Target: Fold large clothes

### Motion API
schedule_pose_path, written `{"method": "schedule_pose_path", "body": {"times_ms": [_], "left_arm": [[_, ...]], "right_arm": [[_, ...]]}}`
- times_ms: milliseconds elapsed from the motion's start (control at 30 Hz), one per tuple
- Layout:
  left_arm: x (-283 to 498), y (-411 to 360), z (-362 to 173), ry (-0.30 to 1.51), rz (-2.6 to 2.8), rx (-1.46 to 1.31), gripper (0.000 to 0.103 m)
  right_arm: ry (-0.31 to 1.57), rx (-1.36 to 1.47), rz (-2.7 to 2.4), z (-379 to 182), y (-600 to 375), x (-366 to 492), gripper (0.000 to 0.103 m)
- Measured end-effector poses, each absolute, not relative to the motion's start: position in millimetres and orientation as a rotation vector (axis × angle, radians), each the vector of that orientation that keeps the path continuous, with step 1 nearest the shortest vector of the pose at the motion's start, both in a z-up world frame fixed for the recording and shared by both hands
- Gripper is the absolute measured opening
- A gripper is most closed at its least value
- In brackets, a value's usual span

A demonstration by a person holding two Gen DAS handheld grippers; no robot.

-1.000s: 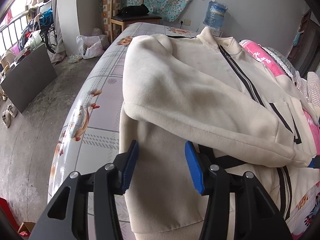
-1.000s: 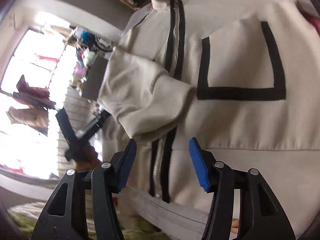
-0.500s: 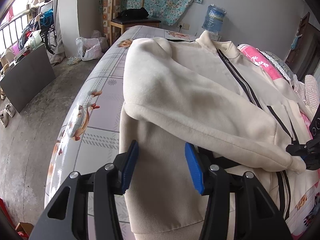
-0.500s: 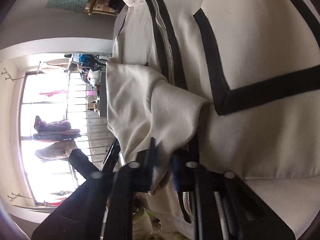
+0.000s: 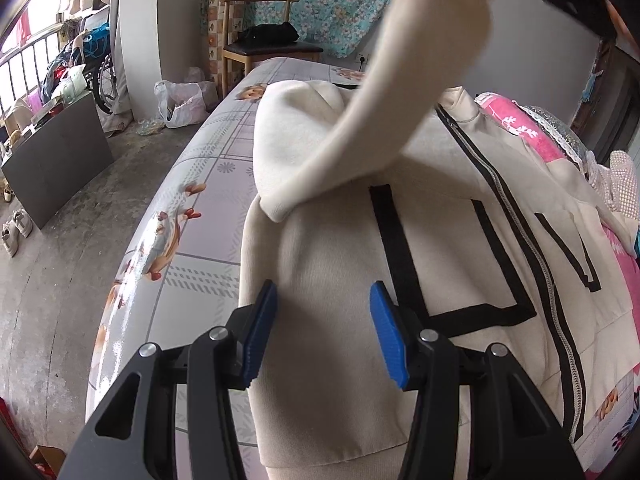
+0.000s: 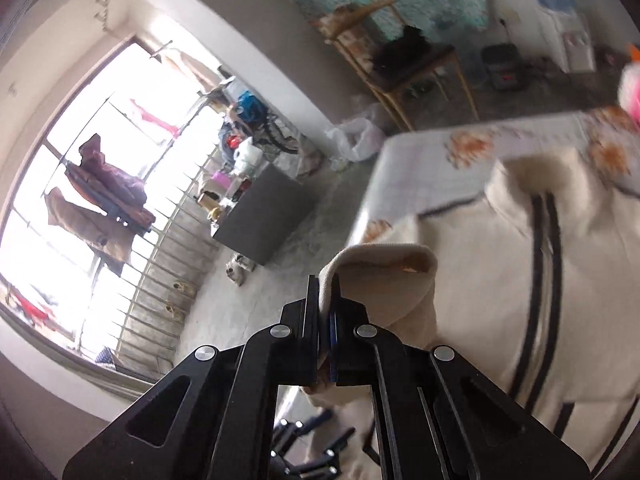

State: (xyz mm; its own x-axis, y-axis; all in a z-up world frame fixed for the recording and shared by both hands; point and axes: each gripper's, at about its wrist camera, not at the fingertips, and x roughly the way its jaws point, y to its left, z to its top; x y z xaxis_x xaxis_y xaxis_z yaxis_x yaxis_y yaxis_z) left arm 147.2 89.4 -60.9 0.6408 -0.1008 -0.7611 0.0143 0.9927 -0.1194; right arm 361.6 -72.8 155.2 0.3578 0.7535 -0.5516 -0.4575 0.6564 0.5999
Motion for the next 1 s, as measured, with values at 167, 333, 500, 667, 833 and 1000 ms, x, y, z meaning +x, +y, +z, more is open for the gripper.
{"method": "schedule_pose_path", "body": {"times_ms": [167, 333, 500, 667, 833, 1000], "left_arm": [[147.4, 86.1, -61.5, 0.877, -0.055, -0.082, 0.047], [147.2, 85.1, -62.2, 0.876, -0.047, -0.076, 0.047], [148.1, 83.7, -61.8, 0.876, -0.046, -0.073, 0.047], [147.9, 81.3, -62.5, 0.878, -0.039, -0.061, 0.047], [147.8, 74.2, -61.8, 0.882, -0.025, -0.034, 0.047], [148.9, 71.9, -60.9, 0.885, -0.019, -0.025, 0.047]], "right_arm": [[0.633, 0.246, 0.997, 255.9, -21.0, 340.4, 0.002], [0.577, 0.179, 0.838, 230.5, -88.7, 346.0, 0.002], [0.894, 0.192, 0.458, 82.7, -201.6, 394.0, 0.002], [1.042, 0.232, 0.34, 1.8, -252.1, 393.7, 0.002], [0.964, 0.136, 0.301, 15.5, -254.5, 386.1, 0.002], [1.091, 0.178, 0.233, -19.8, -281.6, 399.7, 0.002]]}}
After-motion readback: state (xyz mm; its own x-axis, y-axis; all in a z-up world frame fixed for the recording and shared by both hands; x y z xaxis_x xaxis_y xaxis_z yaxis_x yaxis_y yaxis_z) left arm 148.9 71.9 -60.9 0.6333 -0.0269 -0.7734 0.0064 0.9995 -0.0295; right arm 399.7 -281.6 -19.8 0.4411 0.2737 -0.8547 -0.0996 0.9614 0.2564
